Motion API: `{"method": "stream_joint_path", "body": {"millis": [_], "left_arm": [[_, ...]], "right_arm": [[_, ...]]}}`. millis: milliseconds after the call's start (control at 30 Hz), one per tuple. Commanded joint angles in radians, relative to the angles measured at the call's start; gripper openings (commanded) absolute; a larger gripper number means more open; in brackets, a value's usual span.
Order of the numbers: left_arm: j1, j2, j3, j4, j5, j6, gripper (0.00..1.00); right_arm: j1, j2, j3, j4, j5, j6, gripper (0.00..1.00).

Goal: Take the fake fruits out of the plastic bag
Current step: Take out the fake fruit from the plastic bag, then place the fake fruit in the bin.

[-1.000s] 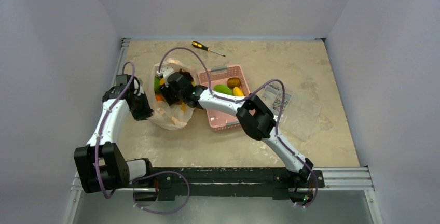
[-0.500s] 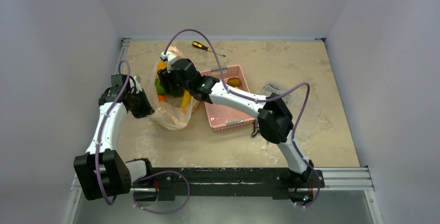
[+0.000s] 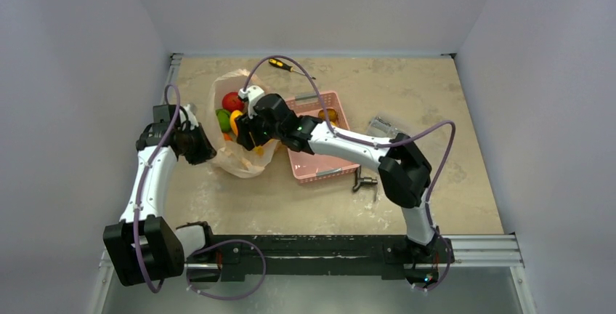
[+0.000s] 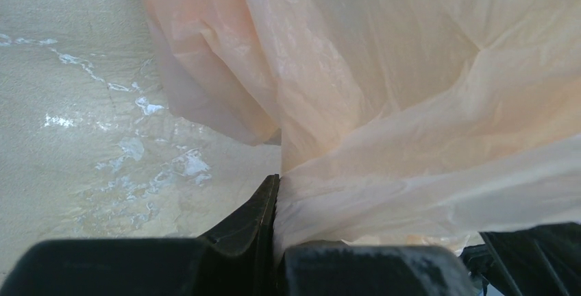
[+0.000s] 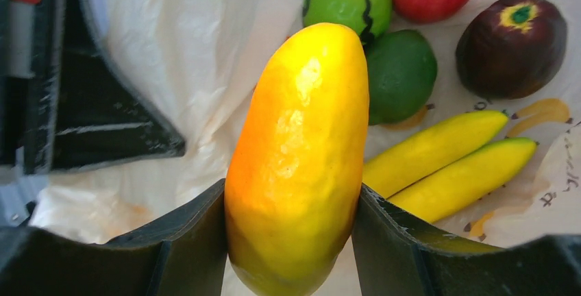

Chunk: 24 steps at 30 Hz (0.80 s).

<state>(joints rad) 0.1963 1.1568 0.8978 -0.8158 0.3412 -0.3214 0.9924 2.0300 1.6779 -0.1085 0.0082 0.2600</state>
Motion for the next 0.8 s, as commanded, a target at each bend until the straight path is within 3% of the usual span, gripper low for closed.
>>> {"method": "stream_joint_path", "body": {"millis": [0,233,500,767], "left_arm": [[0.007,-0.017,0.052,0.047,0.055,-0.012,0.00],[0.007,0.018,0.108,0.006,0.039,0.031,0.00],[0.006,0.022,0.090,0.022,-0.001,0.057,0.00],[0.005,0.000,0.058,0.043,0.019,0.044,0.00]], "right_arm": [[0.000,-0.117,-0.038,0.009,-0.098,0.019,0.00],[-0.001,-0.304,-0.181,-0.006,-0.031,-0.026,0.00],[-0.028,-0.571,-0.514,0.087,0.167,-0.044,0.00],[-0.167,-0.567,-0.663,0.060,0.141,-0.054,0.00]]}}
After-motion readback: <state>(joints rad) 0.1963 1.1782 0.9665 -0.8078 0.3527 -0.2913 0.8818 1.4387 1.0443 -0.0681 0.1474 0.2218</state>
